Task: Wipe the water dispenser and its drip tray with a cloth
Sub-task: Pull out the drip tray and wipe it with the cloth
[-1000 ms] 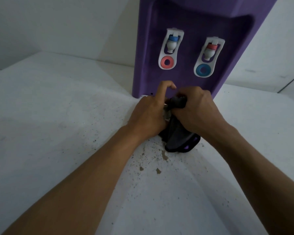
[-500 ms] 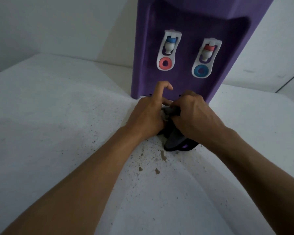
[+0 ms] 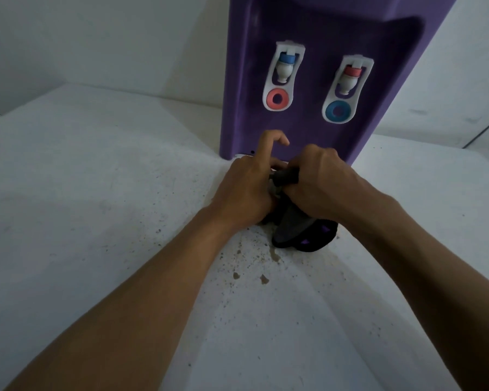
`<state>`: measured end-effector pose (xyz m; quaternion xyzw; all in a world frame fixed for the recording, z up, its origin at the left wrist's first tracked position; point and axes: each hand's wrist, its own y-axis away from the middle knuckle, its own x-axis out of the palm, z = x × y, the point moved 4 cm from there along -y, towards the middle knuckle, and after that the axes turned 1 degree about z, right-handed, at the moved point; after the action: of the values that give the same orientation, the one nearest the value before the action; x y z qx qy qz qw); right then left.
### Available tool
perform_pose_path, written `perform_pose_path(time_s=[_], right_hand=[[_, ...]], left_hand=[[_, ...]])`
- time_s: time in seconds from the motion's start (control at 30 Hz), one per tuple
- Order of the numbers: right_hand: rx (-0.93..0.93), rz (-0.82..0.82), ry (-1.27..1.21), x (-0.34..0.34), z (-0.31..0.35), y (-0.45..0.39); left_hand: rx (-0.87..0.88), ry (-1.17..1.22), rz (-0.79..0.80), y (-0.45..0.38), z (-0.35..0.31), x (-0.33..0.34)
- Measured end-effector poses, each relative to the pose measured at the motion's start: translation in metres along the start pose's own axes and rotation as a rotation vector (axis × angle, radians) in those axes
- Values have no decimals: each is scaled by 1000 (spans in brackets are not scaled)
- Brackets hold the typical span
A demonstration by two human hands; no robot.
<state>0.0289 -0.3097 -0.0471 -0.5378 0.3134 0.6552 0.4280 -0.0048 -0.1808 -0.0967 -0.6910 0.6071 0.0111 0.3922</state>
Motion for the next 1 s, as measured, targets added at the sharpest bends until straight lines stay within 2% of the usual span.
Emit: perform_pose_path(time_s=[0.17, 0.47, 0.6, 0.7, 0.8, 0.9, 1.0], right_hand=[[24, 93, 37, -1, 3, -7], [-268, 353, 383, -31, 16, -4], [-271, 387, 455, -38, -3, 1], [-219, 316, 347, -52, -38, 8], [-210, 161, 96, -62, -60, 14], [-267, 57, -92, -54, -52, 22], [-316, 72, -129, -36, -33, 27]], left_hand=[[-7, 13, 25, 2, 1, 1], [-7, 28, 77, 0, -5, 4], [-32, 38, 50, 1, 0, -3], [-39, 8, 38, 2, 3, -8], [-24, -9, 37, 2, 1, -7], [-19, -4, 28, 2, 0, -7], [-5, -1, 23, 1, 0, -6]])
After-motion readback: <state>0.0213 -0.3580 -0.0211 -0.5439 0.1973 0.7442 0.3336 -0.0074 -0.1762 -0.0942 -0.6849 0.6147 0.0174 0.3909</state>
